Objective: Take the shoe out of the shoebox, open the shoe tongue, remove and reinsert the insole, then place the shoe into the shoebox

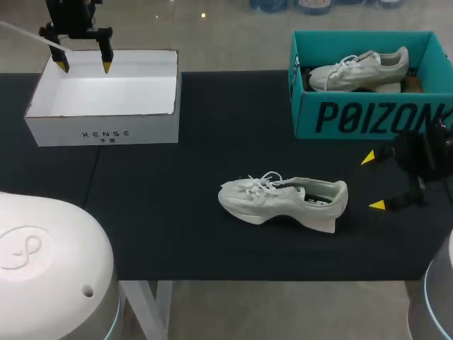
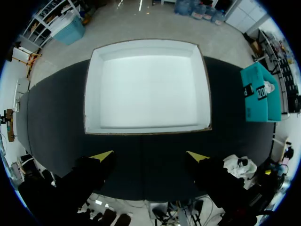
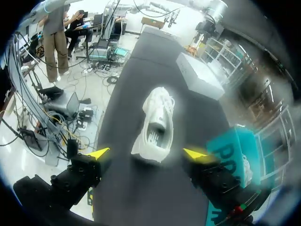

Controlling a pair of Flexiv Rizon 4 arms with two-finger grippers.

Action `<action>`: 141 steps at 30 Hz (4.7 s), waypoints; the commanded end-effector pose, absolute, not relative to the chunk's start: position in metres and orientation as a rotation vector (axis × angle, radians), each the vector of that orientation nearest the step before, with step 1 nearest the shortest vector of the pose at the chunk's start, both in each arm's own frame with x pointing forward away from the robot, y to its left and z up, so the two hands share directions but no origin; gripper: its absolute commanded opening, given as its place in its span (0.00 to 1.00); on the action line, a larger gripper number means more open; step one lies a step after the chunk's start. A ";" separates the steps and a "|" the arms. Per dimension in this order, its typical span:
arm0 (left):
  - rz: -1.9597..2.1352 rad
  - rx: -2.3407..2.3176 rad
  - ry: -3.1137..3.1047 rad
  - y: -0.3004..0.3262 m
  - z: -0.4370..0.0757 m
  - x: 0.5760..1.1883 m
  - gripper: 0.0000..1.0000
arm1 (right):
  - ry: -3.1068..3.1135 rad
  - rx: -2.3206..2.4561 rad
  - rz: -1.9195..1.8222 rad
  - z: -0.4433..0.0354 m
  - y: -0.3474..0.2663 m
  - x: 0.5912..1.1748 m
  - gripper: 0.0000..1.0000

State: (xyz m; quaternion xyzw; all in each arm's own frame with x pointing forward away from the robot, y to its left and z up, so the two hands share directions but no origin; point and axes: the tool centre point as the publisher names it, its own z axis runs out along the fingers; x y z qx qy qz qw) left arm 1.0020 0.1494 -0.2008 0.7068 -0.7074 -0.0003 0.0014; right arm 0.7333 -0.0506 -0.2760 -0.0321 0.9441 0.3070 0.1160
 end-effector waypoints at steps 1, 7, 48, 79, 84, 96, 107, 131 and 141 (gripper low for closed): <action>-0.002 2.219 -2.220 0.150 -0.200 1.002 1.00 | 2.588 0.037 1.445 -0.295 -0.059 0.745 1.00; -0.002 2.219 -2.220 0.150 -0.200 1.002 1.00 | 2.537 0.061 1.526 -0.314 -0.059 0.744 1.00; -0.002 2.219 -2.220 0.150 -0.200 1.002 1.00 | 2.502 0.110 1.693 -0.406 -0.038 0.785 1.00; -0.002 2.219 -2.220 0.150 -0.200 1.002 1.00 | 2.521 0.054 1.781 -0.431 0.002 0.798 1.00; -0.002 2.219 -2.220 0.150 -0.200 1.002 1.00 | 2.527 0.058 1.794 -0.435 0.002 0.796 1.00; -0.002 2.219 -2.220 0.150 -0.200 1.002 1.00 | 2.527 0.052 1.818 -0.438 0.009 0.794 1.00; -0.002 2.219 -2.220 0.150 -0.200 1.002 1.00 | 2.505 0.050 1.851 -0.442 0.013 0.791 0.00; -0.062 2.275 -2.316 0.073 -0.204 0.978 1.00 | 2.500 0.058 1.848 -0.442 0.013 0.790 0.00; -0.039 2.104 -2.453 -0.026 -0.207 0.913 1.00 | 2.500 0.058 1.848 -0.442 0.013 0.790 0.00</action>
